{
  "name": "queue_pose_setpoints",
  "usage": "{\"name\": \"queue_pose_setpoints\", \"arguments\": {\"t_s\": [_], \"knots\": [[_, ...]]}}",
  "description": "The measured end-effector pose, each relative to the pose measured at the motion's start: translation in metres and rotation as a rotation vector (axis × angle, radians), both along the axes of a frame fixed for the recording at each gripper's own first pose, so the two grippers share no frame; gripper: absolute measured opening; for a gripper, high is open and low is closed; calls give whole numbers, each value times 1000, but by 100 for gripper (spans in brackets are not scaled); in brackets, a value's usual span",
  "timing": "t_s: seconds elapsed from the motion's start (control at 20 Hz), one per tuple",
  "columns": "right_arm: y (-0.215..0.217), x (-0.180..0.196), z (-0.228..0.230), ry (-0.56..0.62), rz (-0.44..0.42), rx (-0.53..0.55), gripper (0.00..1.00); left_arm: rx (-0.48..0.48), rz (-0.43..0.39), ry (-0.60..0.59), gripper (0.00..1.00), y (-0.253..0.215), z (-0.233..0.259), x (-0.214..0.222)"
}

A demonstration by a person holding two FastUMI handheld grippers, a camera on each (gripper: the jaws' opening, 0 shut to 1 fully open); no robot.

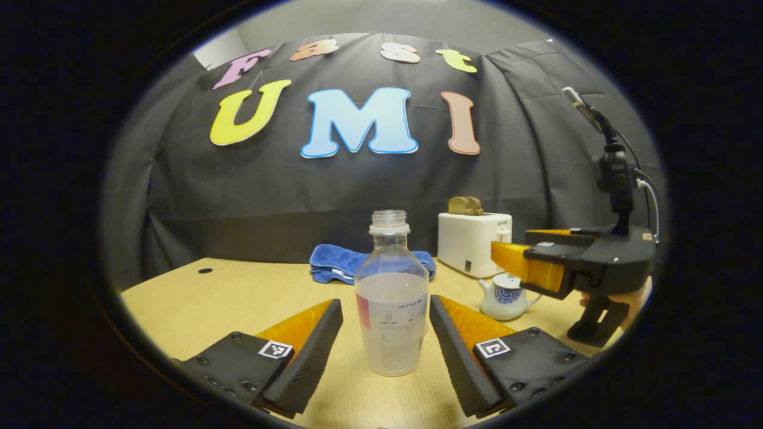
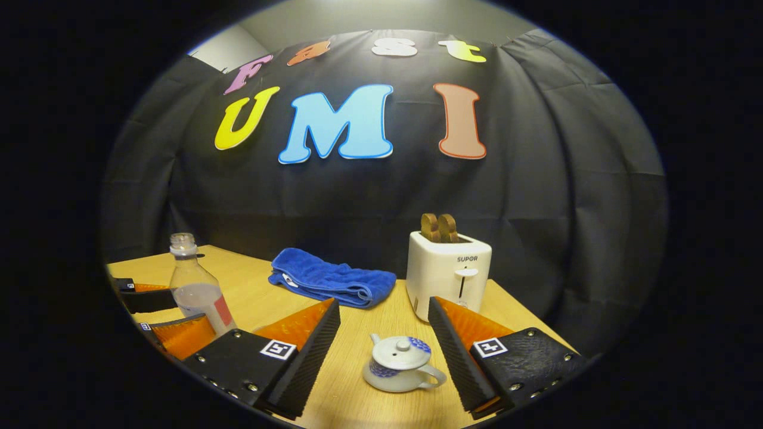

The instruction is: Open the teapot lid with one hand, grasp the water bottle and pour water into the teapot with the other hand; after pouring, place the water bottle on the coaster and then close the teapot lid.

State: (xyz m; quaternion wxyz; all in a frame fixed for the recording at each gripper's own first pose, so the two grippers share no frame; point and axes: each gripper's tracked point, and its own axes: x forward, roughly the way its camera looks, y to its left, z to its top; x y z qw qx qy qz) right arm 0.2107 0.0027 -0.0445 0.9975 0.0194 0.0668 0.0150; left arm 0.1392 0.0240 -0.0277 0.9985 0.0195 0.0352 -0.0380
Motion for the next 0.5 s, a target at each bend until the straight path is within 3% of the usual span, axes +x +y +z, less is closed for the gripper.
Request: {"name": "queue_pose_setpoints", "arguments": {"t_s": [0.25,0.3,0.45,0.5], "knots": [[-4,21,-27,58,-11,49,80,-17,-18,25,99,-6,-13,8],[-4,22,-33,74,-9,56,72,-8,-19,19,99,-7,-12,7],[-11,25,-39,94,-38,46,71,1,-27,13,99,-11,-9,7],[-10,25,-43,104,-38,48,46,3,-27,13,99,-11,-11,7]]}}
